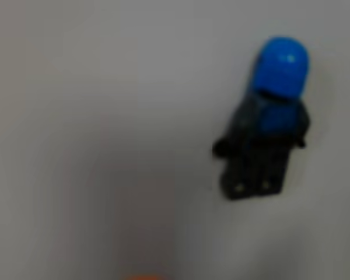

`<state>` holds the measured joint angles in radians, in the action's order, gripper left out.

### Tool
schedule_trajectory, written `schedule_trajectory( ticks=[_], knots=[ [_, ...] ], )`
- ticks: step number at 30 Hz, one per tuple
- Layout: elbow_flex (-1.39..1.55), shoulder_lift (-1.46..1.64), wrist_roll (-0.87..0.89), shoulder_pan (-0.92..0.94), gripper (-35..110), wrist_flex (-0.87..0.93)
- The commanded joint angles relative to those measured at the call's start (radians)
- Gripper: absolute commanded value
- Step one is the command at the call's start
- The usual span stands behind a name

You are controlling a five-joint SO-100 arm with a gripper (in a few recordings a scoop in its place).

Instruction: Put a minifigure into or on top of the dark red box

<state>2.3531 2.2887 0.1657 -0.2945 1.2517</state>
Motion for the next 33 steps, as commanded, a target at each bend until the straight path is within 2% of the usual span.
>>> schedule_trajectory(
  ticks=[1,13,33],
  knots=[
    [-0.061,-0.064,-0.014,0.012,24,-0.035],
    [-0.11,-0.29,-0.031,0.086,24,-0.118],
    [-0.161,-0.502,-0.008,0.078,20,-0.19]
  ],
)
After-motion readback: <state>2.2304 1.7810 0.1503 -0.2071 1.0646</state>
